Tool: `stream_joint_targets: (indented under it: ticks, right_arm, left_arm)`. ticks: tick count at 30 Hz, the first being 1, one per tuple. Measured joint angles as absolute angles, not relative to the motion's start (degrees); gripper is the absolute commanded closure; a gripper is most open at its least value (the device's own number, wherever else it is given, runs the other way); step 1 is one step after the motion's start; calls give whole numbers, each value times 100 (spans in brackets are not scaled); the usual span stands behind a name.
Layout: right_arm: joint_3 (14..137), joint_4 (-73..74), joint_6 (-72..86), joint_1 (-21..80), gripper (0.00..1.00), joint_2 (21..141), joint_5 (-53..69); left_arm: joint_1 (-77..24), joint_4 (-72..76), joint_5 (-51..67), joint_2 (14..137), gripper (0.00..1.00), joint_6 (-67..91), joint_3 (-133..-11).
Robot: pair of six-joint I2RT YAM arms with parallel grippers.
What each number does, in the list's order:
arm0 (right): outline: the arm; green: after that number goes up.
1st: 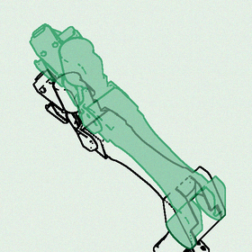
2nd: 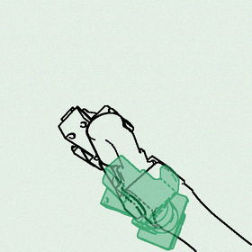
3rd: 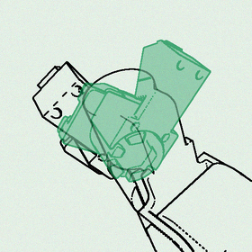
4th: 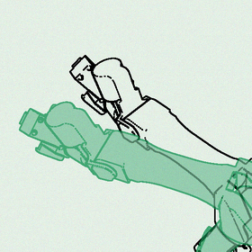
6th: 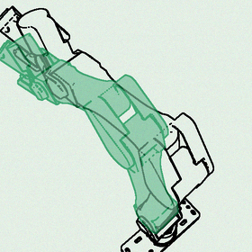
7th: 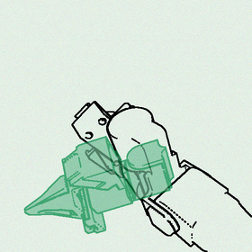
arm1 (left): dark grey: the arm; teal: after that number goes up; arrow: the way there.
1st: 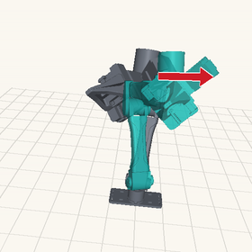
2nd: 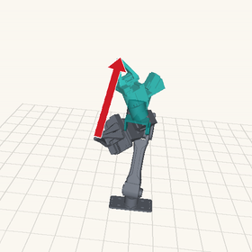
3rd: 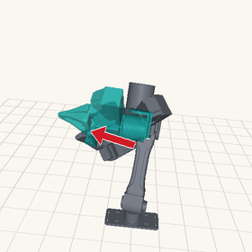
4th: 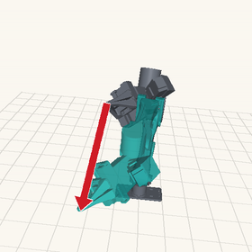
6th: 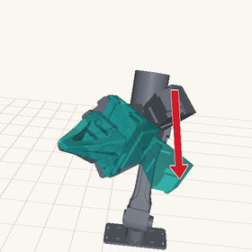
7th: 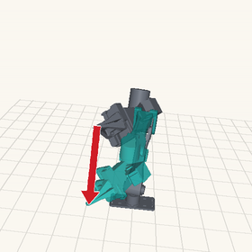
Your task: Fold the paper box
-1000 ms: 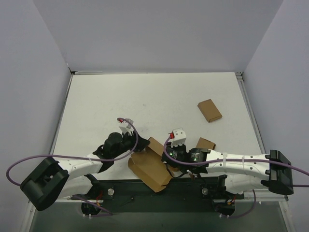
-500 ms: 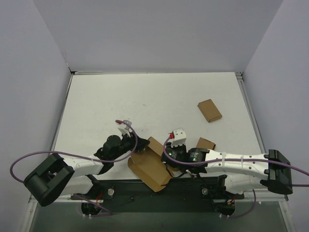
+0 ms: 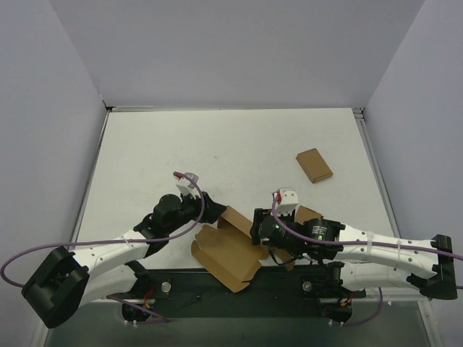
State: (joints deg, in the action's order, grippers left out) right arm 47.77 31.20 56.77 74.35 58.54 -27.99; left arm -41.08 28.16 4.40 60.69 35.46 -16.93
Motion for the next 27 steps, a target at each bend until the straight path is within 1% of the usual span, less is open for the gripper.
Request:
stream_joint_targets:
  ticks: [4,10,27]
  right_arm:
    - [4672,3096,6300,7452,35,5642,-2532]
    - [3782,2727,7210,7461,36,5098,-2222]
    - [2963,2187,8311,7384,36,5002,-2182]
  left_arm:
    - [-4108,2676,456,6132,23,3400,-1896]
    - [-4106,2569,530,6447,23,3273,-1977]
    - [-4101,2598,609,6744,28,3155,-2012]
